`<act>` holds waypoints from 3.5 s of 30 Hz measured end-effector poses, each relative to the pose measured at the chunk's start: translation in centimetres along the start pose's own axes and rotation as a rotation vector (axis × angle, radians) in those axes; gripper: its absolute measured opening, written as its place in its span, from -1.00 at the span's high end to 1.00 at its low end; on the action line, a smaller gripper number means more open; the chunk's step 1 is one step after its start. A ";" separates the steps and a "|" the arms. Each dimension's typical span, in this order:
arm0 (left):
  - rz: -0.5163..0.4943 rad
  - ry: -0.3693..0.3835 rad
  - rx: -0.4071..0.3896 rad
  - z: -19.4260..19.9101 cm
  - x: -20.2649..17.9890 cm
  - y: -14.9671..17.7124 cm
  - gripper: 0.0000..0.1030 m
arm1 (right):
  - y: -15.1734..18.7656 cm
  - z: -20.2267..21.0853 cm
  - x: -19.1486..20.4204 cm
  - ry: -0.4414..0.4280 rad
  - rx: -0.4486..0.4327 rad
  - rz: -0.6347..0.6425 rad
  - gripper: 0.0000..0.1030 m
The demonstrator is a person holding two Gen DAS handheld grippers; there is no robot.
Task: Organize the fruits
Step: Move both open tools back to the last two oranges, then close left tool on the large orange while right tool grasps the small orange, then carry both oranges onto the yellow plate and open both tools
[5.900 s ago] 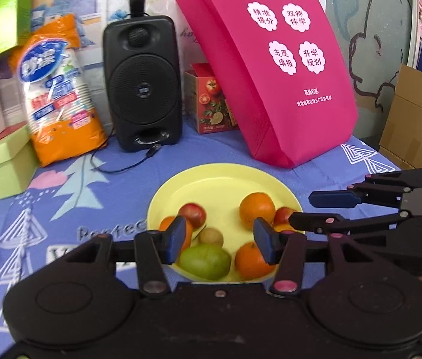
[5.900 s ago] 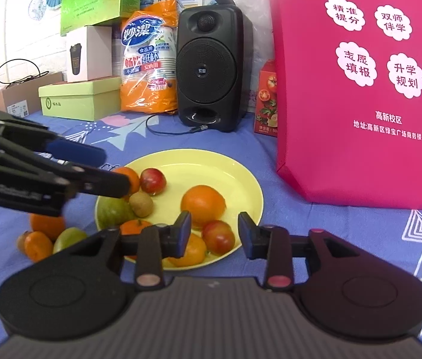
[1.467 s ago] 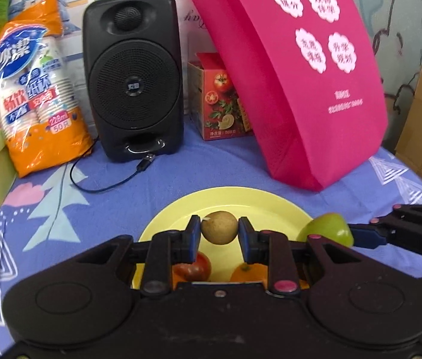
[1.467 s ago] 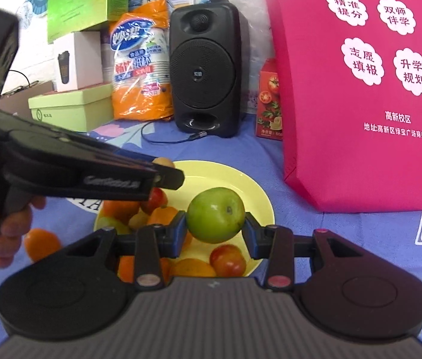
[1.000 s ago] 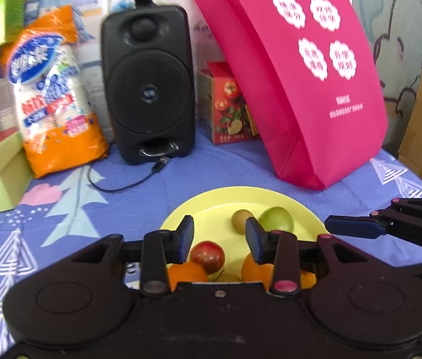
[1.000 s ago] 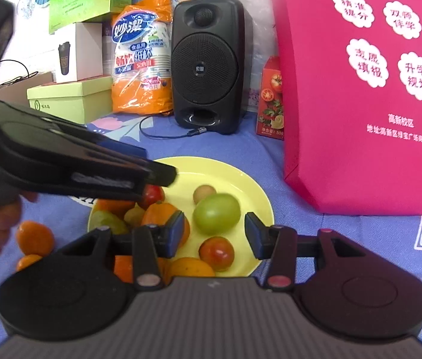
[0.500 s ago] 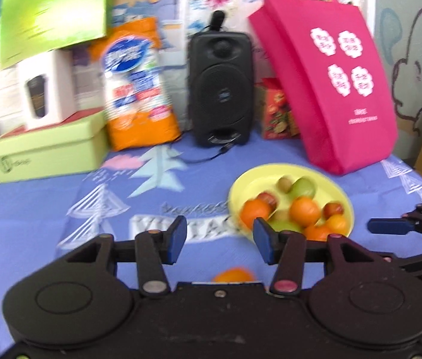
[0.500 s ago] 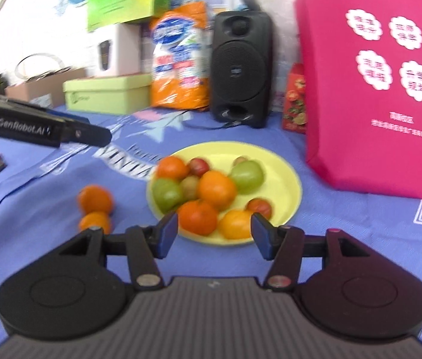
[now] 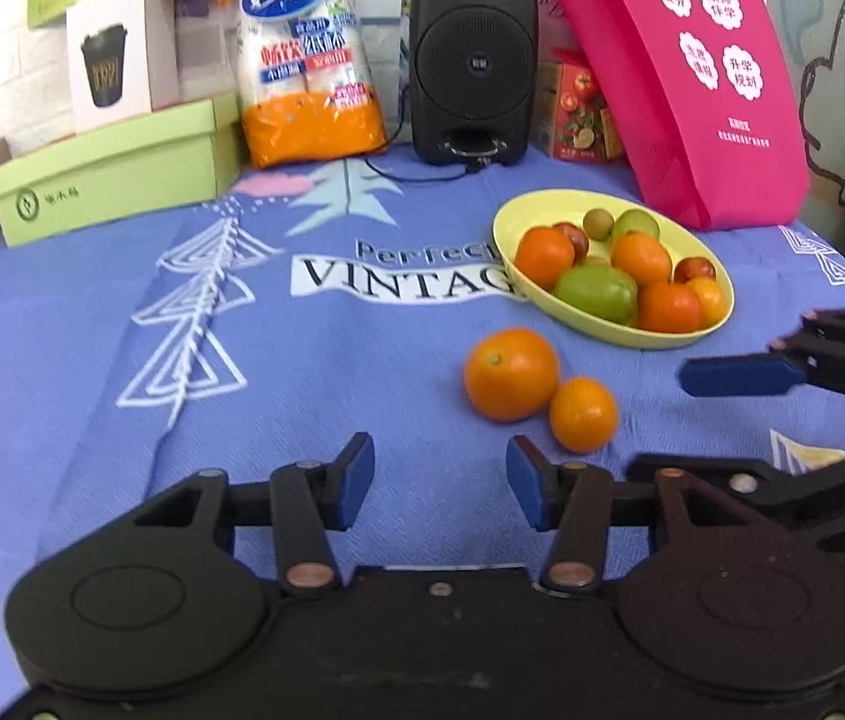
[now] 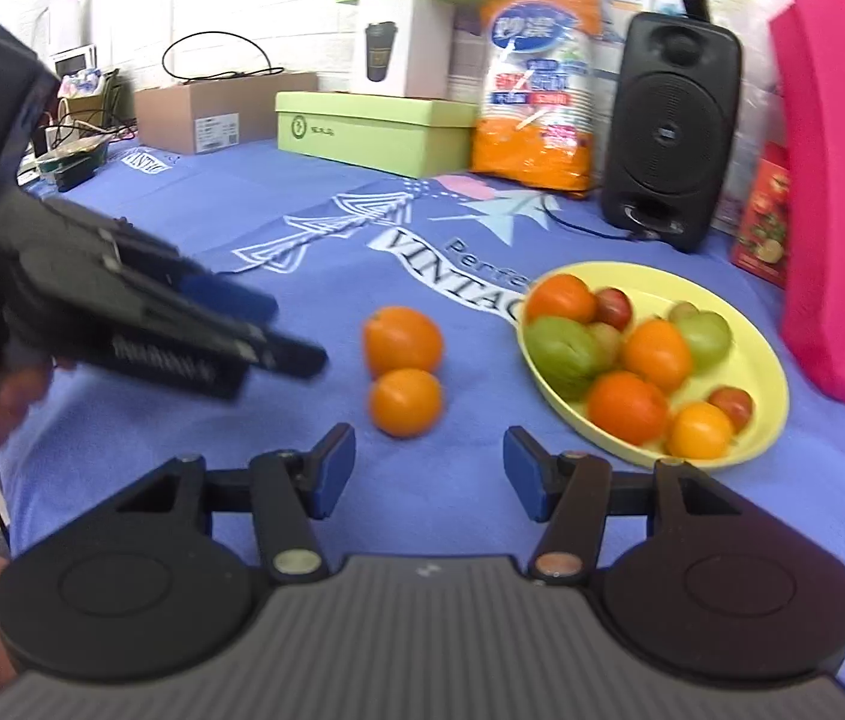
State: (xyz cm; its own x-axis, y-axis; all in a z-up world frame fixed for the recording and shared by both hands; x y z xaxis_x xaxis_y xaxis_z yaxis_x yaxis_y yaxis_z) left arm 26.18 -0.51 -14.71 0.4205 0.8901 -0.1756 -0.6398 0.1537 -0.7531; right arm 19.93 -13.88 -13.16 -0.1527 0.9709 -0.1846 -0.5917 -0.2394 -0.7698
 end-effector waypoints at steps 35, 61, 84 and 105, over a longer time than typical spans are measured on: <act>-0.068 0.082 -0.010 -6.1 -2.3 -2.0 -0.18 | 2.0 -1.9 -4.2 0.042 0.055 -0.070 0.36; -0.075 0.104 -0.010 -3.2 -3.8 -1.5 0.22 | 3.1 0.8 -4.1 0.062 0.047 -0.088 0.36; -0.179 0.146 -0.068 -1.0 -7.2 -5.4 0.21 | 2.7 3.6 -8.5 0.139 -0.018 -0.127 0.36; -0.176 0.119 0.037 -17.2 -5.0 -15.7 0.20 | -2.5 -6.7 -16.6 0.259 0.026 -0.129 0.36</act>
State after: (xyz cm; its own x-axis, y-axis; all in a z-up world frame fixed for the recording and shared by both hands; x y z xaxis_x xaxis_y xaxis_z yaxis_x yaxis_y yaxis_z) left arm 45.18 -14.73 -12.89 0.5998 0.7913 -0.1187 -0.5718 0.3201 -0.7554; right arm 29.23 -29.32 -12.25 0.1304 0.9622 -0.2391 -0.6134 -0.1112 -0.7819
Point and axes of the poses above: each gripper's, at about its wrist camera, not at the fingertips, and z roughly against the way its jaws point, x to its left, y to its underside, the point moved 4 cm from there along -z, roughly the way its jaws point, and after that the axes turned 12 degrees about y, right-handed, at the moved point
